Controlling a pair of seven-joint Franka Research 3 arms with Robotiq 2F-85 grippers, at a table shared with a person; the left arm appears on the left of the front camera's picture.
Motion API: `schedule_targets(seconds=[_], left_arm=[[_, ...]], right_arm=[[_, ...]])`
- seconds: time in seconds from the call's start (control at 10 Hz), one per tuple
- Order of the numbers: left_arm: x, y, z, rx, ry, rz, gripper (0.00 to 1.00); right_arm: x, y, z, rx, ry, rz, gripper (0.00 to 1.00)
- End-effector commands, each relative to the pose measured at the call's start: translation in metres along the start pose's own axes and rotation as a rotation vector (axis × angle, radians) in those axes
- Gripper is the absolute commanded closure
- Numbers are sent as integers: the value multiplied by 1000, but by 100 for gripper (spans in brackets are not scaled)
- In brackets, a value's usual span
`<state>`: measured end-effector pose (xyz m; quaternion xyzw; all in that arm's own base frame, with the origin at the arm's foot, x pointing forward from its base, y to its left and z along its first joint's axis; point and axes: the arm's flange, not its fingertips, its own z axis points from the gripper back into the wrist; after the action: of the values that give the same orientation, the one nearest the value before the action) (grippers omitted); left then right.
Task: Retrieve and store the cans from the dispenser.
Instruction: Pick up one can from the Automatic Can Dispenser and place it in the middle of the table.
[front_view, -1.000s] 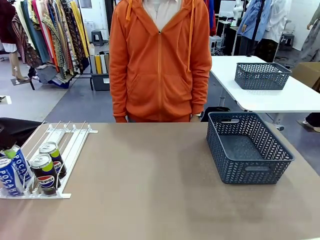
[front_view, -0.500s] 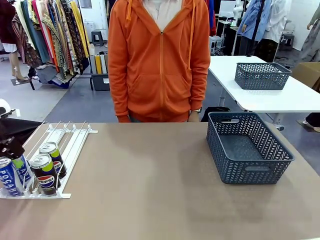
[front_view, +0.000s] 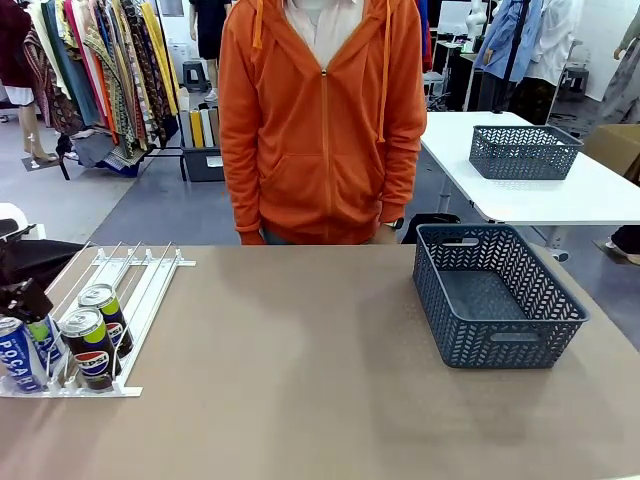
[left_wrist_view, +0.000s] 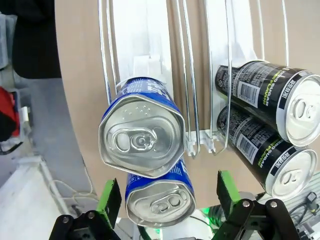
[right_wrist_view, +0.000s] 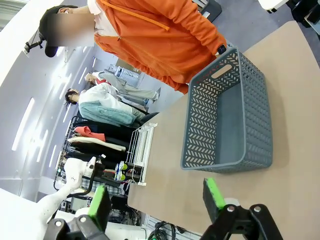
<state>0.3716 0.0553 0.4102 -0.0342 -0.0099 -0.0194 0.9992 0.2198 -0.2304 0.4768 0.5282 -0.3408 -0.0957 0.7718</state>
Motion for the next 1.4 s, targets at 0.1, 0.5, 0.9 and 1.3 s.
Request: schedule_targets(seconds=[0.1, 0.5, 0.9, 1.3], left_arm=[[3, -2, 3, 19, 17, 21, 100], [2, 0, 4, 15, -2, 25, 100], [-2, 1, 20, 34, -25, 18, 100], [-59, -10, 131, 66, -150, -54, 100]], right_arm=[[6, 2, 0, 18, -21, 28, 0], [6, 2, 0, 18, -21, 28, 0], [6, 2, 0, 18, -21, 28, 0], [6, 2, 0, 18, -21, 28, 0]])
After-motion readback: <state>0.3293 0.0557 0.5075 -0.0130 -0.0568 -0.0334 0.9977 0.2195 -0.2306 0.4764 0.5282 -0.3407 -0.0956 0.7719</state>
